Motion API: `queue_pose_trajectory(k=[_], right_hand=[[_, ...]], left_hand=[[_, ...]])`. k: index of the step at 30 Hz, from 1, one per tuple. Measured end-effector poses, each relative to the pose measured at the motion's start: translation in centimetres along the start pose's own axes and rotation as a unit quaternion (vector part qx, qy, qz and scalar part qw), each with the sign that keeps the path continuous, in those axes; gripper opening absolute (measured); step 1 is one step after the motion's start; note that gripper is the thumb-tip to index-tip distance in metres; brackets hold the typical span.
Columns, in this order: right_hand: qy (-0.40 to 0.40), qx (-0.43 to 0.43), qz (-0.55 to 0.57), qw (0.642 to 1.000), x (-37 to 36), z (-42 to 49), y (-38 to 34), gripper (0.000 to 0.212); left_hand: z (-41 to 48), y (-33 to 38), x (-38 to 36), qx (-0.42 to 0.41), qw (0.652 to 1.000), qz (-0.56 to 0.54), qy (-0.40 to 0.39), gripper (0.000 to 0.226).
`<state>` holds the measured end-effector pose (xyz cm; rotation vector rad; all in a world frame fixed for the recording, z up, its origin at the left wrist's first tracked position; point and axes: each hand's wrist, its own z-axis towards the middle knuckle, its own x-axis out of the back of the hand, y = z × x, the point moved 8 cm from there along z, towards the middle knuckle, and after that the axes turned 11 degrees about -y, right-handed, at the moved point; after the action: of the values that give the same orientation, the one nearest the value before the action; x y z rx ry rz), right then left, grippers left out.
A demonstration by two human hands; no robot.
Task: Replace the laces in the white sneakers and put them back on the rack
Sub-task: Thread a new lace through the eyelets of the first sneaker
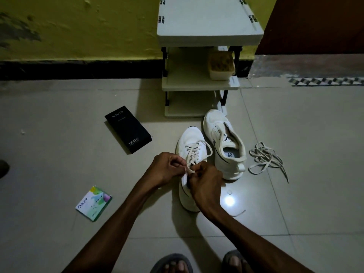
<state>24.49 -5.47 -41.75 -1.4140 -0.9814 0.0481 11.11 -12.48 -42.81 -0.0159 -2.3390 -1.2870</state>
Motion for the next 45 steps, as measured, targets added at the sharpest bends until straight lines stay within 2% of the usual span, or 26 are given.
queue_pose_trajectory(k=[5, 10, 15, 19, 26, 29, 32, 34, 37, 42, 45], right_hand=[[0.005, -0.018, 0.007, 1.0, 0.2, -0.1, -0.2, 0.006], [-0.009, -0.001, -0.043, 0.999, 0.3, -0.5, -1.6, 0.011], [-0.044, -0.001, -0.067, 0.997, -0.7, 0.0, -2.1, 0.034], [-0.041, 0.014, -0.068, 0.997, -0.8, -0.2, -2.0, 0.031], [-0.04, 0.034, -0.03, 0.998, -1.2, -0.6, -2.1, 0.026], [-0.044, 0.041, -0.048, 0.997, -1.4, -0.8, -2.0, 0.03], [-0.086, 0.052, -0.085, 0.991, -2.0, -0.7, -2.1, 0.042], [-0.095, 0.065, -0.103, 0.988, -2.0, -0.5, -2.5, 0.04], [-0.103, 0.07, -0.103, 0.987, -1.9, -0.3, -2.8, 0.032], [-0.108, 0.08, -0.093, 0.987, -1.4, -0.4, -2.5, 0.036], [-0.108, 0.091, -0.093, 0.986, -1.2, -1.2, -2.3, 0.045]], left_hand=[[0.2, 1.3, -0.2, -0.016, 0.997, 0.075, -0.008, 0.01], [0.2, 1.6, -0.1, -0.017, 0.994, 0.101, -0.03, 0.01], [0.3, 1.8, -0.1, -0.008, 0.994, 0.101, -0.04, 0.012], [0.4, 1.9, 0.0, -0.008, 0.993, 0.11, -0.039, 0.008], [0.5, 2.6, 0.1, -0.008, 0.982, 0.187, -0.021, 0.008], [0.3, 2.7, 0.2, -0.018, 0.98, 0.195, -0.027, 0.009], [0.0, 3.0, 0.1, -0.024, 0.977, 0.212, -0.02, 0.014], [-0.1, 3.2, 0.2, -0.028, 0.972, 0.235, -0.004, 0.012], [0.0, 2.9, 0.4, -0.038, 0.983, 0.18, -0.006, 0.004], [0.0, 2.5, 0.2, -0.079, 0.985, 0.157, 0.001, 0.005], [-0.3, 0.7, -0.1, -0.076, 0.997, 0.008, 0.006, 0.008]])
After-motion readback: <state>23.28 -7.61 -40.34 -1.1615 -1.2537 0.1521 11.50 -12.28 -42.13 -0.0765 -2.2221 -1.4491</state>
